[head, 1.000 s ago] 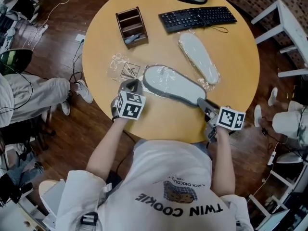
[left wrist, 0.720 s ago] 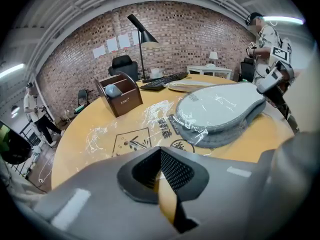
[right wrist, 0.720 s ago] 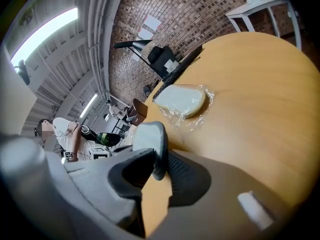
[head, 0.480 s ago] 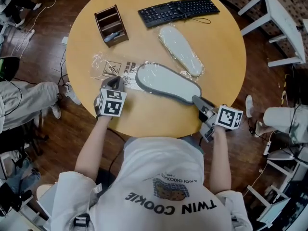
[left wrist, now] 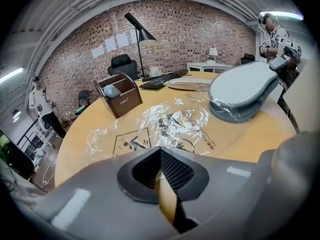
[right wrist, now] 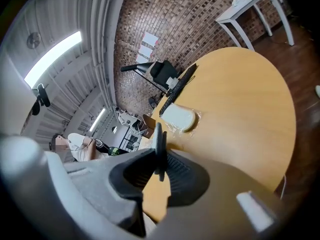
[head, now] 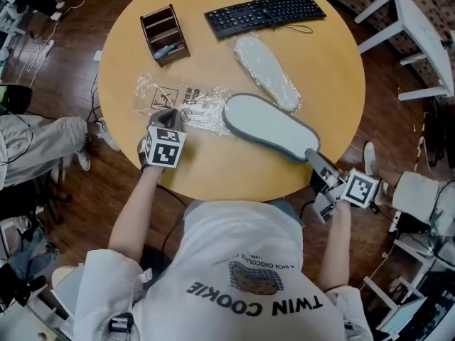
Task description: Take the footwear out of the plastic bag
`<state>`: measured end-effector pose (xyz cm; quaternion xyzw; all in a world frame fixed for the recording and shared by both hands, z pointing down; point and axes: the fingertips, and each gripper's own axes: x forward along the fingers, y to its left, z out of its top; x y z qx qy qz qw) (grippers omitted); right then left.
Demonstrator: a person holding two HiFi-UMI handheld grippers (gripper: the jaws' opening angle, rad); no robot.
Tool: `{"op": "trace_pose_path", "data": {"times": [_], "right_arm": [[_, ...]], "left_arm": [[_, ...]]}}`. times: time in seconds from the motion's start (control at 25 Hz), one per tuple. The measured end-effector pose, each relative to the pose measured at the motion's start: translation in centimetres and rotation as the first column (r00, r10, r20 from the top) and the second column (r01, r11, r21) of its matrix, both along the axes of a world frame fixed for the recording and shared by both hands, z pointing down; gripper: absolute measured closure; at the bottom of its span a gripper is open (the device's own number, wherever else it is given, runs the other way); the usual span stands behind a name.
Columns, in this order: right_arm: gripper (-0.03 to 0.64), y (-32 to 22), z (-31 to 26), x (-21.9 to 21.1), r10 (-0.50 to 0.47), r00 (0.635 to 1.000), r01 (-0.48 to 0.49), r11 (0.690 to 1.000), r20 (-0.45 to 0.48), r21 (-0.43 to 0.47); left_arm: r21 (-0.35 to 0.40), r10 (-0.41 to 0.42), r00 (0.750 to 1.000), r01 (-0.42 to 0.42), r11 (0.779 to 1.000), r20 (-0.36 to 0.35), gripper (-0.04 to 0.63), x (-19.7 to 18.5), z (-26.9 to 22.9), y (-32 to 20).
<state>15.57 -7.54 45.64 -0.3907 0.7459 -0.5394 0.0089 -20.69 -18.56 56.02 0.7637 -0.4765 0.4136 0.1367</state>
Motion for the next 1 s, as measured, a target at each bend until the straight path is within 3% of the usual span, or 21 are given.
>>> {"op": "trace_pose_path", "data": {"times": [0.2,0.36,0.52,0.76,1.0], "right_arm": [[0.554,1.0,-2.3,1.7,0.044,0.999,-0.044,0.999,0.027,0.014],[0.554,1.0,-3.9,2.0,0.079,0.992,-0.082,0.996,0.098,0.034],[0.554,0.3,-5.5,0.9,0.061,0.988,-0.072,0.994,0.141,0.077],[0.554,-2.4,-6.0,-4.6,-0.033,0.983,0.01,0.992,0.181,0.129],[0.554,-5.4,-4.2,-11.4,-0.111,0.967,0.085,0.989,0.228,0.119]], "left_arm": [[-0.001,0.0,1.0,0.0,1.0,-0.001,0.597,0.0,-0.1,0.0],[-0.004,0.005,1.0,-0.005,1.0,-0.006,0.597,0.0,0.0,-0.1],[-0.005,0.013,1.0,-0.013,1.0,-0.017,0.597,0.1,-0.1,0.0],[0.003,0.013,0.998,-0.013,1.0,-0.054,0.597,0.0,-0.2,0.1],[0.009,0.007,0.995,-0.006,1.0,-0.104,0.597,-0.1,-0.1,0.2]]}}
